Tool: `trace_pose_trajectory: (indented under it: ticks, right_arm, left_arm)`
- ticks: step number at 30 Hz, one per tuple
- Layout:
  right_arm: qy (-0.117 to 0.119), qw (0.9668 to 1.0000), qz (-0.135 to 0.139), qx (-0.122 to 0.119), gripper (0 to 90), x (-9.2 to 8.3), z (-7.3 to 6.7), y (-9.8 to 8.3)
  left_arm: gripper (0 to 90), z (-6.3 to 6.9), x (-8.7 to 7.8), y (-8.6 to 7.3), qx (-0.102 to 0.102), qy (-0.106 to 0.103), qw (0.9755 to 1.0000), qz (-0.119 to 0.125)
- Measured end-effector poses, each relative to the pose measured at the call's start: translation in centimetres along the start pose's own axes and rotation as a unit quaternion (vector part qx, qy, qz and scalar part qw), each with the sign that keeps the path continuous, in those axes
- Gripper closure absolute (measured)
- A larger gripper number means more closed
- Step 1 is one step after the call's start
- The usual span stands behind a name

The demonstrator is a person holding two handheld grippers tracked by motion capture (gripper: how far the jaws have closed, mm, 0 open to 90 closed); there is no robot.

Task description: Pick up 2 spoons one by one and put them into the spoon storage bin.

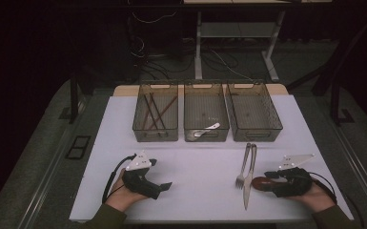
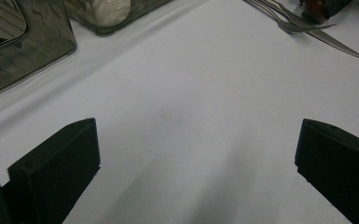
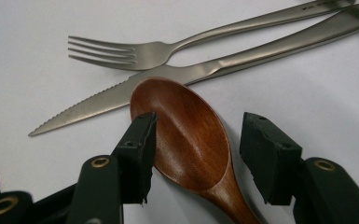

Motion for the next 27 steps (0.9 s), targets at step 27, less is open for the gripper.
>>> trace_pose_trajectory:
  ticks: [27]
  right_arm:
    - [0.035,0.9970,-0.027,-0.063,79.6,-0.4,-1.6,-0.8]
  left_arm:
    - [0.0,0.1,0.1,0.0,0.004,-0.003,1.0000,-0.002]
Point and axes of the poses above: each handheld gripper's, and its own axes: x roughly forward along the jaws, y roughly out of its top, z roughly to its right, the point moved 10 cm from there along x, roughly forward along the jaws, and after that the axes turned 12 degrees about -z, right-handed, at the moved point
